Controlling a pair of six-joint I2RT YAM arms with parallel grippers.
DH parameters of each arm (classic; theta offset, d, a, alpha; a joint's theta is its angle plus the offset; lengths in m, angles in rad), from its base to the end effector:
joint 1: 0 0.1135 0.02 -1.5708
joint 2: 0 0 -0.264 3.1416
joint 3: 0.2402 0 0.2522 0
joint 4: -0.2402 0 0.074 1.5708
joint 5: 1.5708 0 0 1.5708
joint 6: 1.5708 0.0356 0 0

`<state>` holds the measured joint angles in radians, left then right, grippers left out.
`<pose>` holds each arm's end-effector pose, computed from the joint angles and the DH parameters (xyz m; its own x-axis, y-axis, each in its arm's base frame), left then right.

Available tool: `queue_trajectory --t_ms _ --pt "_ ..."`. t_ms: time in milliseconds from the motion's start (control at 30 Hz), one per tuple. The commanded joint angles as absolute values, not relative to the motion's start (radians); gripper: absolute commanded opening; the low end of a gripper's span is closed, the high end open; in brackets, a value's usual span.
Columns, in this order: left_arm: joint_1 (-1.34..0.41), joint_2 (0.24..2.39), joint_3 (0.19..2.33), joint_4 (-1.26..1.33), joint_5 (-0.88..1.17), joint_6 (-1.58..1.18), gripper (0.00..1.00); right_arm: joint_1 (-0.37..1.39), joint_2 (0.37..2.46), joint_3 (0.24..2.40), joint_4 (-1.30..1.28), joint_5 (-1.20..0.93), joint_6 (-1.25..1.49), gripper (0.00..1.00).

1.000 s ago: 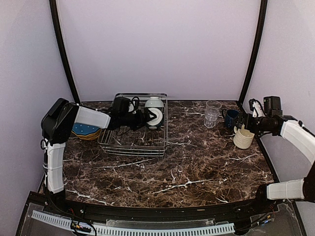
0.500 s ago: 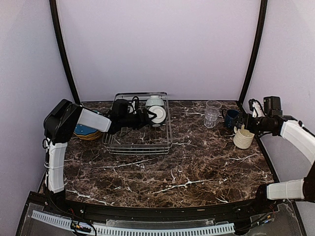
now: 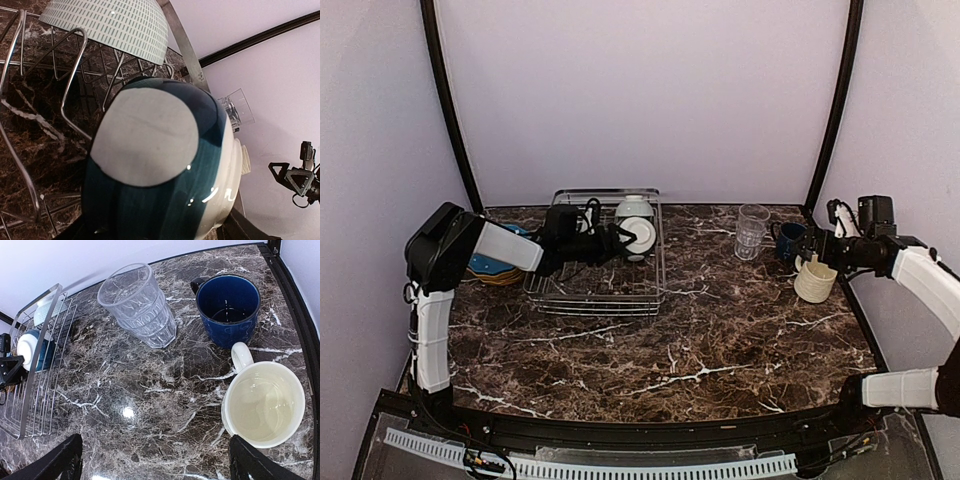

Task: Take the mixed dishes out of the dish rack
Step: Grab the bowl from the dish rack, then pass from the left arm to the right

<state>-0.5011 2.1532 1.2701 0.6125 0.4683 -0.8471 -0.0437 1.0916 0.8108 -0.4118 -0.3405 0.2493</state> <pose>0.4036 -0.2394 0.1545 -0.7623 -0.3449 -0.5476 0.3608 0.4761 -0.8020 0.2333 0.0017 0.2688 -0.6714 0.2622 -0.6932 -0.0515 0.9166 0.3965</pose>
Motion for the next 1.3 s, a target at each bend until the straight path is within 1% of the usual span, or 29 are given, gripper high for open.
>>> queue_trajectory --t_ms 0,233,333,367,467,633,733,867,1000,1133,1267 --pt "-0.494 2.025 1.234 0.597 0.501 -0.845 0.37 -0.036 1.065 0.805 -0.403 -0.346 0.26 0.99" --pt "-0.493 1.906 1.203 0.541 0.515 -0.821 0.35 -0.009 1.06 0.816 -0.399 -0.346 0.272 0.99" --pt "-0.494 1.89 1.198 0.507 0.52 -0.829 0.34 -0.006 1.064 0.82 -0.4 -0.34 0.277 0.99" --pt "-0.494 1.887 1.195 0.503 0.524 -0.832 0.33 0.018 1.066 0.822 -0.4 -0.339 0.279 0.99" --pt "-0.493 1.882 1.176 0.548 0.549 -0.867 0.31 0.047 1.067 0.832 -0.402 -0.339 0.289 0.99" --pt "-0.494 1.846 1.169 0.649 0.654 -0.875 0.3 0.118 1.054 0.862 -0.409 -0.32 0.314 0.99" --pt "-0.494 1.803 1.168 0.658 0.699 -0.855 0.29 0.165 1.059 0.867 -0.378 -0.357 0.35 0.99" --pt "-0.499 1.771 1.161 0.705 0.762 -0.887 0.29 0.258 1.102 0.859 -0.248 -0.484 0.431 0.99" --pt "-0.521 1.773 1.16 0.815 0.826 -1.0 0.28 0.37 1.2 0.873 -0.026 -0.613 0.539 0.99" --pt "-0.558 1.799 1.168 0.975 0.859 -1.145 0.27 0.455 1.316 0.912 0.226 -0.73 0.658 0.99" --pt "-0.589 1.838 1.189 1.154 0.87 -1.298 0.25 0.5 1.405 0.93 0.491 -0.812 0.811 0.99"
